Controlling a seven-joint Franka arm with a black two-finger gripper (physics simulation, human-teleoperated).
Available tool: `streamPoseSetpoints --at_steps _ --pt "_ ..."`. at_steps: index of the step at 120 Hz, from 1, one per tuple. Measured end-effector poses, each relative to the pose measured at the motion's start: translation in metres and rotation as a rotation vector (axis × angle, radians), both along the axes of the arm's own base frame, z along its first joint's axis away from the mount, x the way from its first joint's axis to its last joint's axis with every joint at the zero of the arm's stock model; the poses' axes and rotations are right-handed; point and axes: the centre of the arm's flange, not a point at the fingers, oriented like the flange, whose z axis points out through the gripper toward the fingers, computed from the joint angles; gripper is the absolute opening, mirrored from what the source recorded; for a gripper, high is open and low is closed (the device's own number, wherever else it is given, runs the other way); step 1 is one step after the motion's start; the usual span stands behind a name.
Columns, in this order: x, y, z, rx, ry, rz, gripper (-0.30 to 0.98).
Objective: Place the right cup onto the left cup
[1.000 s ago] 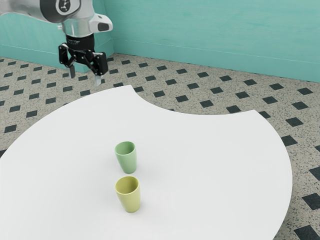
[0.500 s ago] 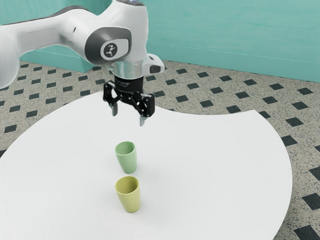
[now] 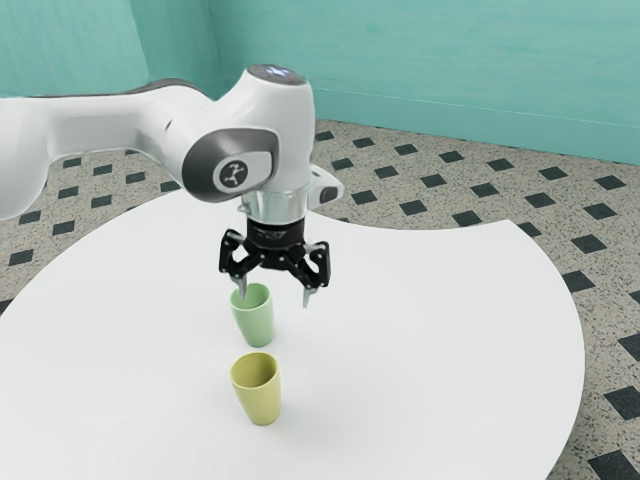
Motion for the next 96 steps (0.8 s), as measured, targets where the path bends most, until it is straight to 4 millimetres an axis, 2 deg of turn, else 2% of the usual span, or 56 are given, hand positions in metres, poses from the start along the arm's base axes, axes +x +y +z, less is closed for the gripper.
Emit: streamPoseSetpoints --at_steps 21,69,96 --pt "-0.008 0.001 -0.029 -0.003 -0.011 0.074 0.69" --pt "-0.016 0.007 -0.058 -0.036 -0.06 0.201 0.69" --pt "-0.029 -0.007 -0.074 -0.034 -0.055 0.2 0.69"
